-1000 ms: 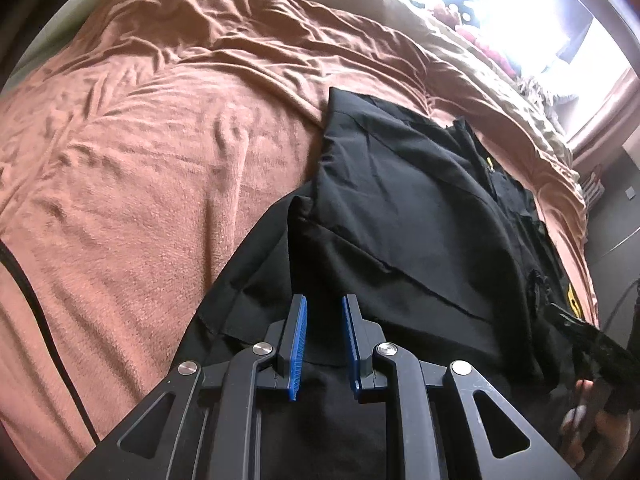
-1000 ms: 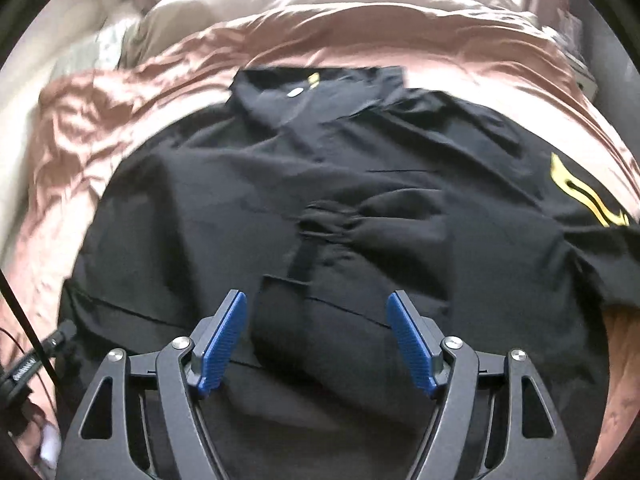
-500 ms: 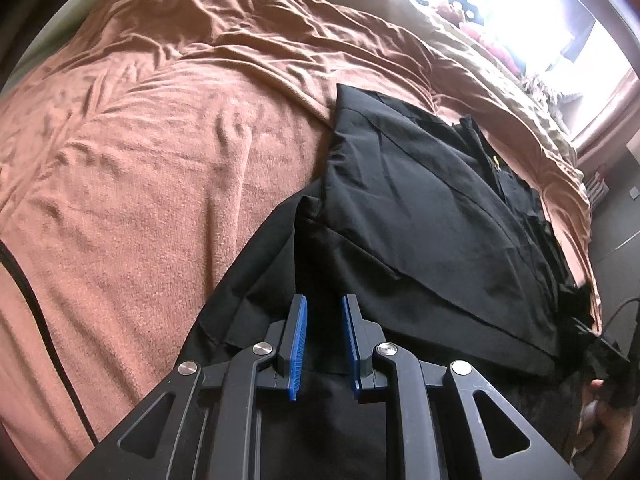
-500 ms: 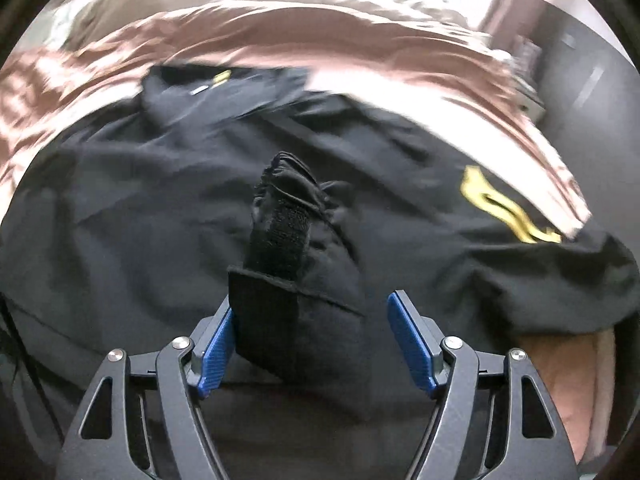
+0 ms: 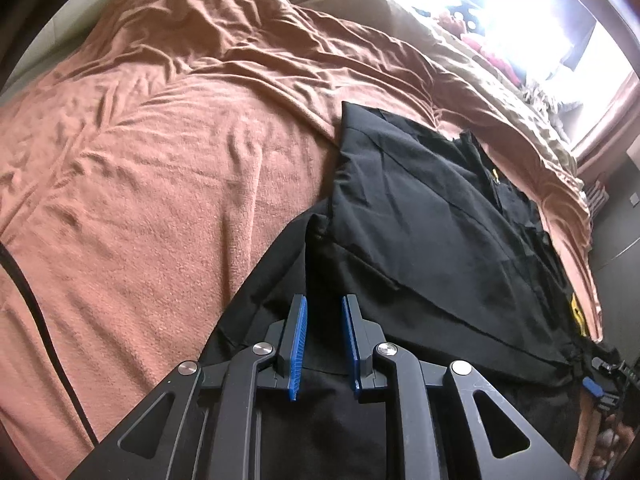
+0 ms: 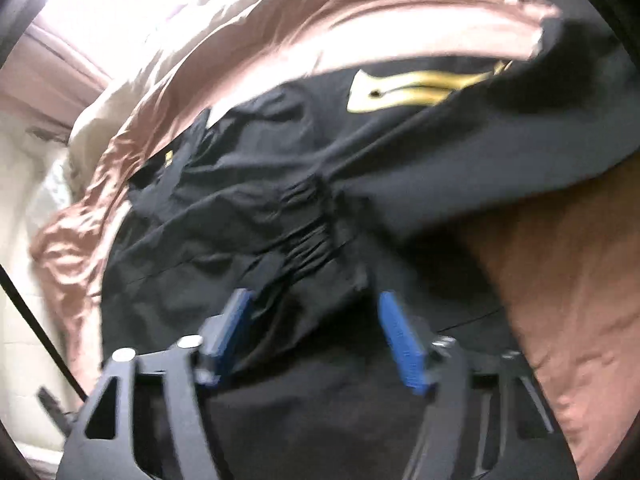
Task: Fold large clothes
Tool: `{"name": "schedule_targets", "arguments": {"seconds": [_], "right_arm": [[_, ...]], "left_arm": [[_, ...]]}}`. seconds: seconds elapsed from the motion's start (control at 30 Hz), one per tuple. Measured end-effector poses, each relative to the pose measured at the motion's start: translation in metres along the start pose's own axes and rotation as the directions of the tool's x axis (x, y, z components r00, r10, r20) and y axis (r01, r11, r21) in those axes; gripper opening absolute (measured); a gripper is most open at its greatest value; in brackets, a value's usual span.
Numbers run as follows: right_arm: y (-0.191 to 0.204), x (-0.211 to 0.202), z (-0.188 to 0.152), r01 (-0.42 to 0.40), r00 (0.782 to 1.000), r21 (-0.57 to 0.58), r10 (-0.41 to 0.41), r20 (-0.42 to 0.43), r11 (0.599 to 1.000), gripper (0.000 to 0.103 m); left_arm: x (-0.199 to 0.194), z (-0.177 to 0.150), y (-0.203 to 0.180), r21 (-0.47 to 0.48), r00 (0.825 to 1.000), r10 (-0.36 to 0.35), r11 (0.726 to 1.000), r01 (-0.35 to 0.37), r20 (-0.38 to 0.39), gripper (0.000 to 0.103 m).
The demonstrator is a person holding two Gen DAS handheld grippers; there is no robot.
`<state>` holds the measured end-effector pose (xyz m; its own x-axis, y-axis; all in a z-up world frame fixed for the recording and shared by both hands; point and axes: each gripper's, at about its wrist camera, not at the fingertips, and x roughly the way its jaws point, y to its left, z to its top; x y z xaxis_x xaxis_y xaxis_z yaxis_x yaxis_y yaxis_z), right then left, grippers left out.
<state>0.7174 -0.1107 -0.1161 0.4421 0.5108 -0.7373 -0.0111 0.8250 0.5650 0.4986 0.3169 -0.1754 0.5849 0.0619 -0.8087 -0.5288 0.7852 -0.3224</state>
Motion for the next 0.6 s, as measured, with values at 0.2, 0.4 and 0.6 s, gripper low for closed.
{"name": "schedule_targets", "arguments": {"seconds": [0.2, 0.4, 0.6], "right_arm": [[0.002, 0.052, 0.011, 0.032, 0.997, -0.004, -0.033, -0.074, 0.999, 0.033], [0.001, 0.083, 0.028, 0.013, 0.999, 0.002, -0.013, -0.029, 1.0, 0.011], [0.005, 0.097, 0.043, 0.028, 1.0, -0.029, -0.028, 0.004, 0.999, 0.011]], "left_arm": [[0.01, -0.001, 0.006, 0.006, 0.999, 0.024, 1.0, -0.024, -0.021, 0.019], [0.02, 0.005, 0.01, -0.011, 1.0, 0.018, 1.0, -0.019, -0.021, 0.019], [0.023, 0.01, 0.009, -0.017, 1.0, 0.023, 1.0, -0.023, -0.018, 0.019]]}}
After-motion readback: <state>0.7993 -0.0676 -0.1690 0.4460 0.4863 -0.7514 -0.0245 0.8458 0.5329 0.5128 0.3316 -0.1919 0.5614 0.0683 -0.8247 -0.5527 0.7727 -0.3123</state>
